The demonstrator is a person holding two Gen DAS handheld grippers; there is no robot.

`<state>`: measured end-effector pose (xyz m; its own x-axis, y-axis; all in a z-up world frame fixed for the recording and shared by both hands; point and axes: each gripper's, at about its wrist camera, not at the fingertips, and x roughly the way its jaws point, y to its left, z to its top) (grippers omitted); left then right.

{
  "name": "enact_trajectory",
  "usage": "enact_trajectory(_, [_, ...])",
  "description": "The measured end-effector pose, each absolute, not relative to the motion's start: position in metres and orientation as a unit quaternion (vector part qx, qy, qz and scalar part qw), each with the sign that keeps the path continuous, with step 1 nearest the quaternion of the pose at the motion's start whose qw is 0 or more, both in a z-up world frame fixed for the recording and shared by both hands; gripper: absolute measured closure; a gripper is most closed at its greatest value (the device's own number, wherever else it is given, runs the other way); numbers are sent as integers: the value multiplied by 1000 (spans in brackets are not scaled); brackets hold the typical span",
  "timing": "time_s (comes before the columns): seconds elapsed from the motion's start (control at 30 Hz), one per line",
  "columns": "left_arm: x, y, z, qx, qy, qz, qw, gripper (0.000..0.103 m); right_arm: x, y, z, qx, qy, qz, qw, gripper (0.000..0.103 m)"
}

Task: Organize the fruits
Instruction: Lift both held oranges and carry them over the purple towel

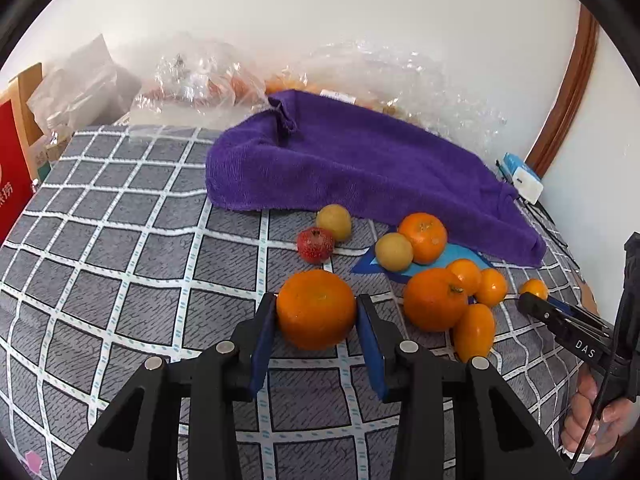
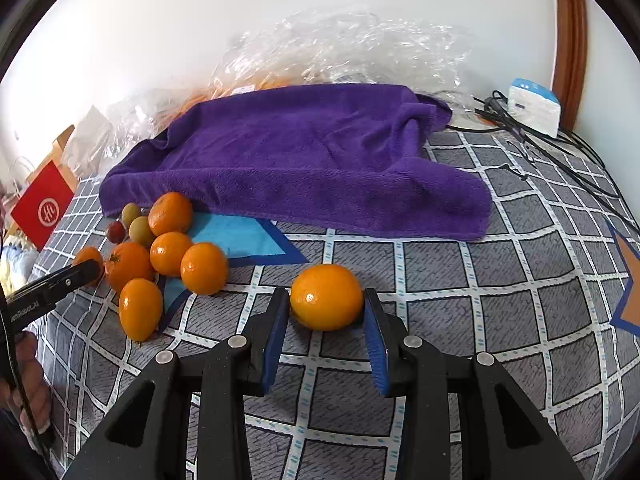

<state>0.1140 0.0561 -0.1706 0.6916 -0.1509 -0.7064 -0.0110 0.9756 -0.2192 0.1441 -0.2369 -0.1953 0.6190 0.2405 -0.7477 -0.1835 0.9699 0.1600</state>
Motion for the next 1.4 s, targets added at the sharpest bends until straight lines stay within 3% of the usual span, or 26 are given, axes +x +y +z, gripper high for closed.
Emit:
enact_trajectory(0.7, [99,51,-158,-99,351,-43,930,65,133,-251,-186,65,408,117,903,66])
enact_trajectory(1.03, [100,57,-150,-115,349,-21,930,66,124,-252,-130,32,379,91,920,66])
enact_trajectory(1.4, [110,68,-89,-118,328,-6,937,66,152,-234,-82,32,353,91,931,66])
